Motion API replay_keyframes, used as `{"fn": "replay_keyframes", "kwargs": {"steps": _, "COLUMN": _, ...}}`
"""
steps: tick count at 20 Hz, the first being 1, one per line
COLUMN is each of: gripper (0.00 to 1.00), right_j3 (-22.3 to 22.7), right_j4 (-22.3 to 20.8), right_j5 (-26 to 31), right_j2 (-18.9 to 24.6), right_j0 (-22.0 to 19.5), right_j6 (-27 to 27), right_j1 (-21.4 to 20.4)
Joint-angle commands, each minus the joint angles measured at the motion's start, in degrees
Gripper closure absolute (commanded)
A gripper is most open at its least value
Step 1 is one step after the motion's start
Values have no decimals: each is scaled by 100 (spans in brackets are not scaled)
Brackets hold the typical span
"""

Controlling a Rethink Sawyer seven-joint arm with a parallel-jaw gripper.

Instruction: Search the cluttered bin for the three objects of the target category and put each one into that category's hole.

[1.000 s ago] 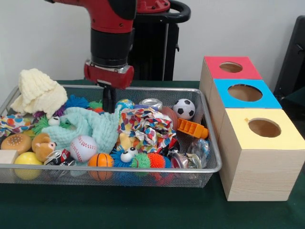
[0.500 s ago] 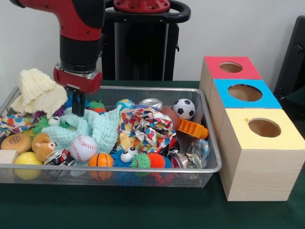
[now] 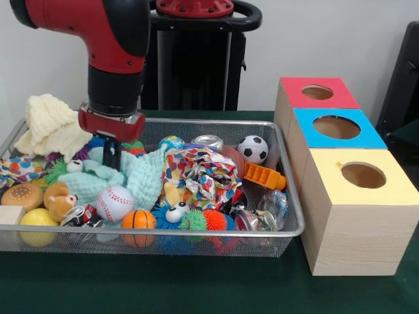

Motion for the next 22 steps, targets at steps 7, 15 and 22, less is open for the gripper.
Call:
{"fn": "replay_keyframes", "kwargs": {"steps": 7, "gripper": 100, "right_j3": -111, "right_j4": 726, "right_j5": 689, "right_j2": 164, "right_j0": 627, "right_j6": 802, "right_j1": -33}}
{"fn": "replay_keyframes", "kwargs": {"steps": 15, "gripper": 100, "right_j3": -288, "right_j4": 1002, "right_j5": 1349, "right_j2": 186, "right_j0": 721, "right_j6": 407, "right_j1": -141}}
{"fn": "replay_keyframes", "kwargs": {"steps": 22, "gripper": 100, "right_j3": -266, "right_j4": 1114, "right_j5": 1503, "right_j2": 294, "right_j0": 649, "right_j6": 339, "right_j1": -268}}
